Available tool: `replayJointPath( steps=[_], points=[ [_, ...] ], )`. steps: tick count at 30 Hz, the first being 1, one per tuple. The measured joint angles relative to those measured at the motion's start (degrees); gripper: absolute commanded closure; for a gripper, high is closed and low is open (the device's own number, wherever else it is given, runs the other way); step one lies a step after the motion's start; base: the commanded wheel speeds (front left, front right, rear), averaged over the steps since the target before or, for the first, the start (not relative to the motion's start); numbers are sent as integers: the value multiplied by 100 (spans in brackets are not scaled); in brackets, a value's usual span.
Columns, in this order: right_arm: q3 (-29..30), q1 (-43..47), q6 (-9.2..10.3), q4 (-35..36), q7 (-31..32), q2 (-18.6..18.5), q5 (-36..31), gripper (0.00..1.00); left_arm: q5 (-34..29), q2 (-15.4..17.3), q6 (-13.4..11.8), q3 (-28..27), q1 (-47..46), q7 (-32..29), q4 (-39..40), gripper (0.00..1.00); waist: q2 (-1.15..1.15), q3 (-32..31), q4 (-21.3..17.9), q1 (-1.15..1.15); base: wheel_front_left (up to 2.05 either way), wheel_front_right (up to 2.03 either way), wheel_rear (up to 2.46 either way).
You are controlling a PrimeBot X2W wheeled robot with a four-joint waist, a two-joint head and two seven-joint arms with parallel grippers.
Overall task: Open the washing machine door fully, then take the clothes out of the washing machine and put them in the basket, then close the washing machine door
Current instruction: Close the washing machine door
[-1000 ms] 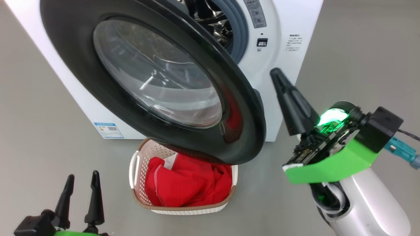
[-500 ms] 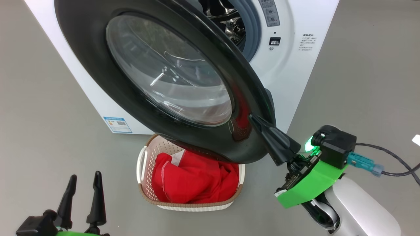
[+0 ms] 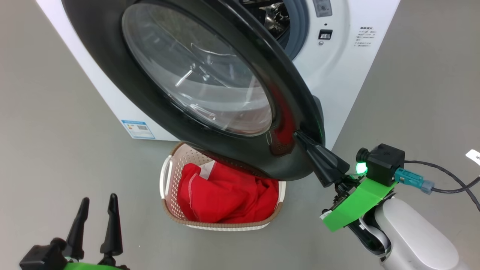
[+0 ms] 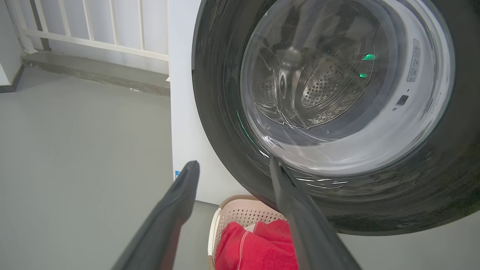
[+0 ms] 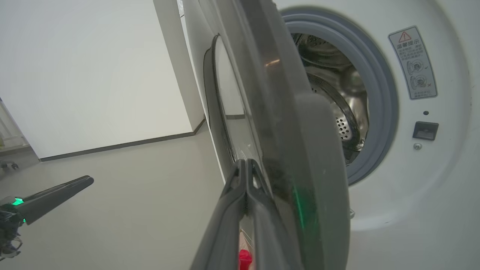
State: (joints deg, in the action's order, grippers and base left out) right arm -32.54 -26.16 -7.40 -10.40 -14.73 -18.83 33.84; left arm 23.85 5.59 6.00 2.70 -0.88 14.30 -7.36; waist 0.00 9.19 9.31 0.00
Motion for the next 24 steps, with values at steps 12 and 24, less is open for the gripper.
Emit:
replayJointPath(
  steps=[12, 24],
  points=[
    [231, -111, -1, -280, 0, -40, 1, 100, -18, -23, 38, -9, -131, 0, -12, 0, 0, 223, 124, 0, 0, 0, 0],
    [458, -597, -1, -605, 0, -236, 2, 100, -58, -41, 82, 60, -424, 0, -11, 0, 0, 635, 229, 0, 0, 0, 0]
  ],
)
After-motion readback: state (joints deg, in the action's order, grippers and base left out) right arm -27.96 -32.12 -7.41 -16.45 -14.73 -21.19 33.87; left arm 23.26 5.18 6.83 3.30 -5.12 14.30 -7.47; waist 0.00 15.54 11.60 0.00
